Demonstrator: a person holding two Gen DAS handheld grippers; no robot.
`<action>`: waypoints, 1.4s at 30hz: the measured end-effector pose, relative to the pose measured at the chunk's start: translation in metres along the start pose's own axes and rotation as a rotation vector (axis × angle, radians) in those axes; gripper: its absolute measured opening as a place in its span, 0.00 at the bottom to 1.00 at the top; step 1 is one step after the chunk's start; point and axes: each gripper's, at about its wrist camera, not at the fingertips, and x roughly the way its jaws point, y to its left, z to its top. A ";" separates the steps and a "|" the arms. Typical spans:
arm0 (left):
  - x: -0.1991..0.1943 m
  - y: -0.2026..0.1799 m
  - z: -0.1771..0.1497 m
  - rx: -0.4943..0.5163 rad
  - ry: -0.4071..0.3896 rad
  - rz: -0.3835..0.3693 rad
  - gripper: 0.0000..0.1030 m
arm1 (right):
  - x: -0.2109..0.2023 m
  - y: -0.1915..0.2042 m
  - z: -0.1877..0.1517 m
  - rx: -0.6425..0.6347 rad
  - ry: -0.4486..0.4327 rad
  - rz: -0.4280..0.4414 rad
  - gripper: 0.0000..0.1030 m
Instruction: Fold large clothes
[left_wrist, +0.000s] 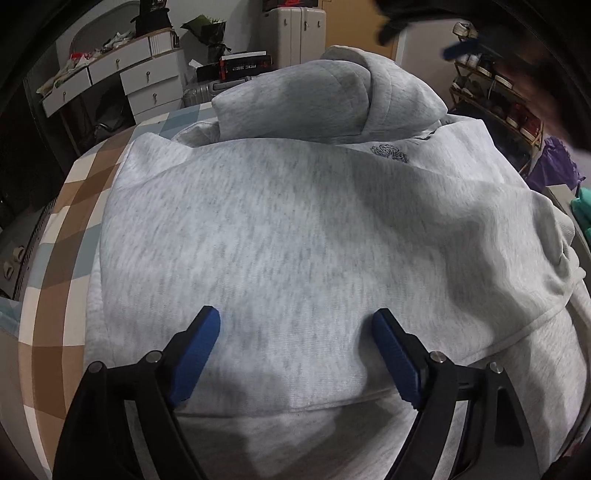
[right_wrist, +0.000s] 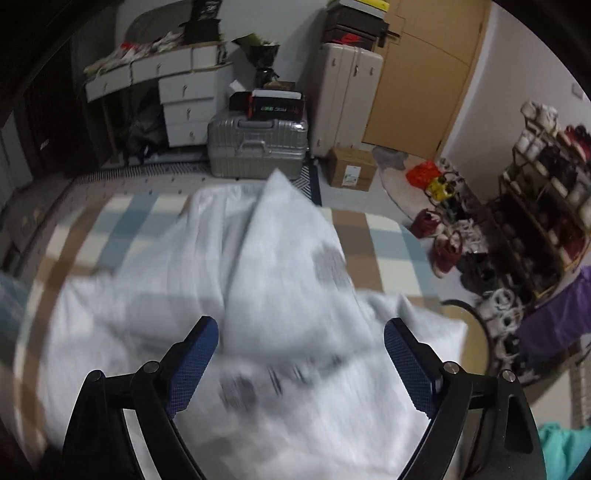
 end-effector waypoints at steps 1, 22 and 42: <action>0.000 0.000 0.001 0.000 0.005 -0.006 0.81 | 0.011 0.002 0.013 0.026 0.003 0.016 0.89; -0.001 0.004 0.005 -0.029 0.019 -0.022 0.87 | -0.086 -0.004 -0.105 -0.178 -0.275 0.126 0.05; -0.001 0.026 0.008 -0.168 0.055 -0.040 0.87 | -0.115 -0.050 -0.220 0.078 -0.104 0.350 0.49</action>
